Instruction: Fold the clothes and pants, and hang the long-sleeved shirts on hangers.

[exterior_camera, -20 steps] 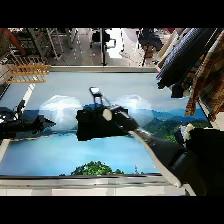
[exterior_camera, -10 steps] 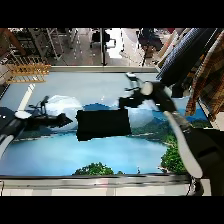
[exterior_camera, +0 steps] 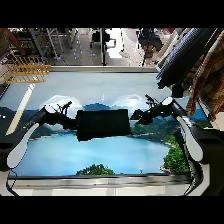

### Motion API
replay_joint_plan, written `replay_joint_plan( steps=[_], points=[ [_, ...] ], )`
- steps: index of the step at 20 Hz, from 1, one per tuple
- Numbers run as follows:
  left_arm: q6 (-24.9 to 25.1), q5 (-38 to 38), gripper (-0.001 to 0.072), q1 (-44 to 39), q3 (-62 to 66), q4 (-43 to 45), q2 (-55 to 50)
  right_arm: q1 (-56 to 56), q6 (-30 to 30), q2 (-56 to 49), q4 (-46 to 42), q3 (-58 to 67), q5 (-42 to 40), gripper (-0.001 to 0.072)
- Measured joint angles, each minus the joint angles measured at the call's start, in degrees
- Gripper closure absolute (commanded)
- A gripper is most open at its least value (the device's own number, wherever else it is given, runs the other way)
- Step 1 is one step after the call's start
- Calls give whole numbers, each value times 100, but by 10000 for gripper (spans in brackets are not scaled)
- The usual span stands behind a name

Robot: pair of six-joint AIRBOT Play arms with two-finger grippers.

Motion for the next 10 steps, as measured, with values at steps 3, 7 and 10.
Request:
replay_joint_plan(
  steps=[3,7,10],
  points=[
    [-83,-83,704,-17,68,85,-96,17,-251,-629,599,450,155,56],
    [-107,-140,704,-26,96,151,-138,317,-142,-1346,935,1287,577,515],
    [-96,-214,703,-17,92,267,-52,531,-57,-1526,1032,1939,944,691]
  ],
)
